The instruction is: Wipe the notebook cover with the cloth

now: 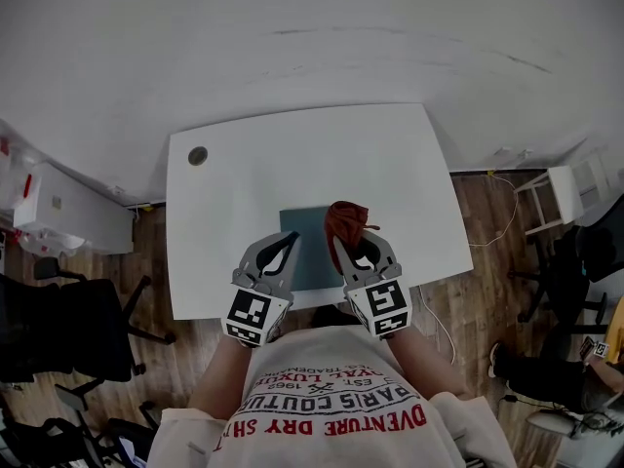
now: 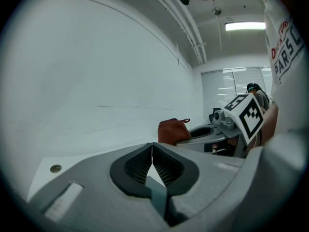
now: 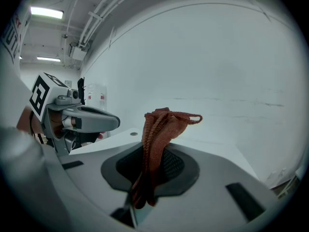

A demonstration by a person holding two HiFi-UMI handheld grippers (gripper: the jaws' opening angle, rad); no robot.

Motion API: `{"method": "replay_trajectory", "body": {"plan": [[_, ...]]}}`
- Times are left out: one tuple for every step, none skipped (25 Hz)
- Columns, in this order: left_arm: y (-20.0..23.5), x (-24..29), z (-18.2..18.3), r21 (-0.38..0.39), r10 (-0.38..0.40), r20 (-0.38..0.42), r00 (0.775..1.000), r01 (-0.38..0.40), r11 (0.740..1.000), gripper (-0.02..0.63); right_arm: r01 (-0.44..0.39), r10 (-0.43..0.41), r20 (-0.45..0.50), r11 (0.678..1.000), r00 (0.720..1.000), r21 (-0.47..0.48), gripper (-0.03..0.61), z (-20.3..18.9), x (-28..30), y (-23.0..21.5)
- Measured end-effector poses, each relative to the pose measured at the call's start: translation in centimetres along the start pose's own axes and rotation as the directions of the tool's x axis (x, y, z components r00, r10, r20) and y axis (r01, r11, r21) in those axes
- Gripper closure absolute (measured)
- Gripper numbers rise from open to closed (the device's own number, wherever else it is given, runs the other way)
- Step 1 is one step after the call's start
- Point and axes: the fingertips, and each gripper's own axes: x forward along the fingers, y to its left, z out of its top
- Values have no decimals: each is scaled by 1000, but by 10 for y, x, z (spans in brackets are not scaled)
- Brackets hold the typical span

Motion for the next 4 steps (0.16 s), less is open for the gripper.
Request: {"method": "replay_trajectory", "body": {"plan": [[0, 1, -2, -15, 2, -5, 1000, -2, 1000, 604, 0, 0, -2, 1000, 1000, -6, 505, 1, 0, 0], [0, 2, -3, -28, 3, -9, 1000, -3, 1000, 603, -1, 1, -2, 1000, 1000, -10, 505, 2, 1, 0], [0, 3, -4, -40, 5, -11, 1000, -5, 999, 603, -1, 1, -1, 1000, 1000, -14, 503, 3, 1, 0], [0, 4, -4, -52, 6, -13, 1000, -7, 999, 603, -1, 1, 1, 1000, 1000, -18, 503, 5, 1, -1]]}}
